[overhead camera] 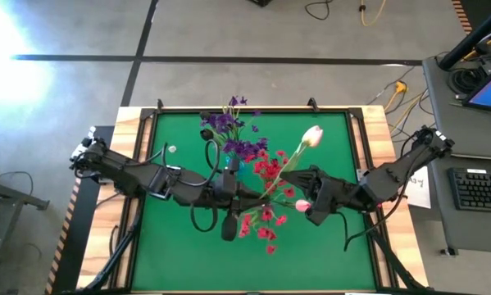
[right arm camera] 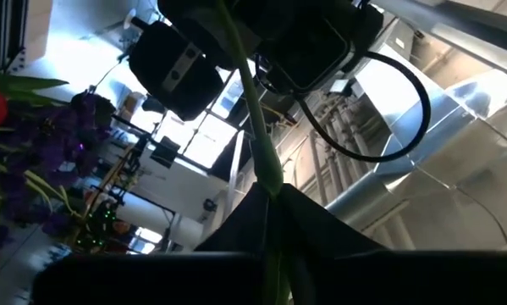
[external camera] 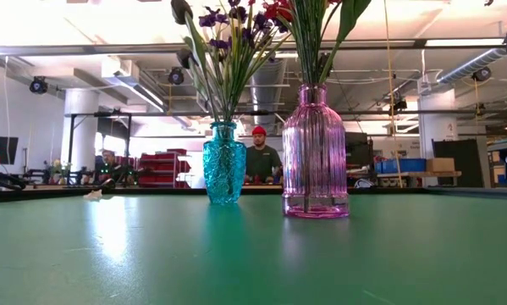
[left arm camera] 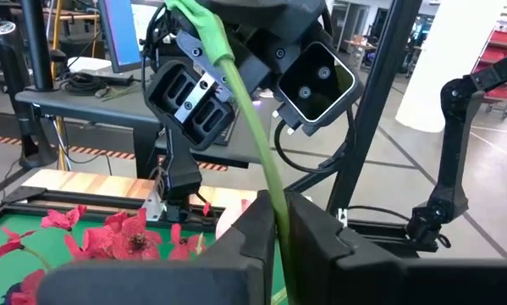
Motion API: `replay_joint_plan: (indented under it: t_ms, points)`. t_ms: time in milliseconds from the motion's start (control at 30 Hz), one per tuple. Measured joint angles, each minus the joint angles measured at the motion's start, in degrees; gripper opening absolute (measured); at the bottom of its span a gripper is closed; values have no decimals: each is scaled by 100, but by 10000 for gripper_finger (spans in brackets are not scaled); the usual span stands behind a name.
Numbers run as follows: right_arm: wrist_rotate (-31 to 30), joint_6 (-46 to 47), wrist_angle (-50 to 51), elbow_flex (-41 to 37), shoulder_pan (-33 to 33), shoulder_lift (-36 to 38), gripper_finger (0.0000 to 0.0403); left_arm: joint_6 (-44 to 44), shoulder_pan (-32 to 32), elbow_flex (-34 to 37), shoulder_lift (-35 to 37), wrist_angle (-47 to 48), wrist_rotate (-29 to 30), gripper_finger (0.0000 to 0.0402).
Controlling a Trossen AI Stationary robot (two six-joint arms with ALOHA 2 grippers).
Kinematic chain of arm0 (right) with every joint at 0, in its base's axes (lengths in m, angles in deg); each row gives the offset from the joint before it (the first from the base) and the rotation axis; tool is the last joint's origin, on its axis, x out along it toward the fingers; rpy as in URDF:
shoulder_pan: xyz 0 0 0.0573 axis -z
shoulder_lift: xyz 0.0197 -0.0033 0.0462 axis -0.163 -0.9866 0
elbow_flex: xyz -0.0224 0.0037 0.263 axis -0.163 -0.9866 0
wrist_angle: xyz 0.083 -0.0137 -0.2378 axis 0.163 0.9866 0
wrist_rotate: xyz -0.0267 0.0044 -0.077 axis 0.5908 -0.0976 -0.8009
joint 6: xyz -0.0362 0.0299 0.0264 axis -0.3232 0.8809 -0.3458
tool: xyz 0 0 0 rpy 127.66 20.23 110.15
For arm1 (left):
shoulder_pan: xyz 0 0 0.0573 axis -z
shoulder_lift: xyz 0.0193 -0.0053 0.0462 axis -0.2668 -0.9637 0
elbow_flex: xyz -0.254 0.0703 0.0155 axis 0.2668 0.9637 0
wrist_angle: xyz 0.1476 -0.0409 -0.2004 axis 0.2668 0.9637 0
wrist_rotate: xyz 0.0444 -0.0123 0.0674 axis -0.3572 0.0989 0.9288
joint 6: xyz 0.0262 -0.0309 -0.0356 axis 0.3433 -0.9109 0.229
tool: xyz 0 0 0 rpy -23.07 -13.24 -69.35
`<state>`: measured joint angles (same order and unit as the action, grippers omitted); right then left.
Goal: Sort flowers into vase by color
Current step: Put the pink tulip into the purple vase
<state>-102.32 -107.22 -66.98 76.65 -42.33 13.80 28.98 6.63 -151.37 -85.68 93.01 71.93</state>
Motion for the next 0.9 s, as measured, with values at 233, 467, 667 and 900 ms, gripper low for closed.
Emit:
replay_joint_plan:
  t_ms: [233,467,667,900]
  points:
    - [43,89,-19,9,-2,-2,87,-61,-2,0,2,2,31,2]
    - [30,237,5,9,-2,59,173,358,-2,0,4,-72,285,1]
    - [20,555,-71,9,-6,137,208,843,2,0,9,-278,508,0]
    - [4,541,-227,9,-147,245,210,1000,0,11,9,-39,1069,0]
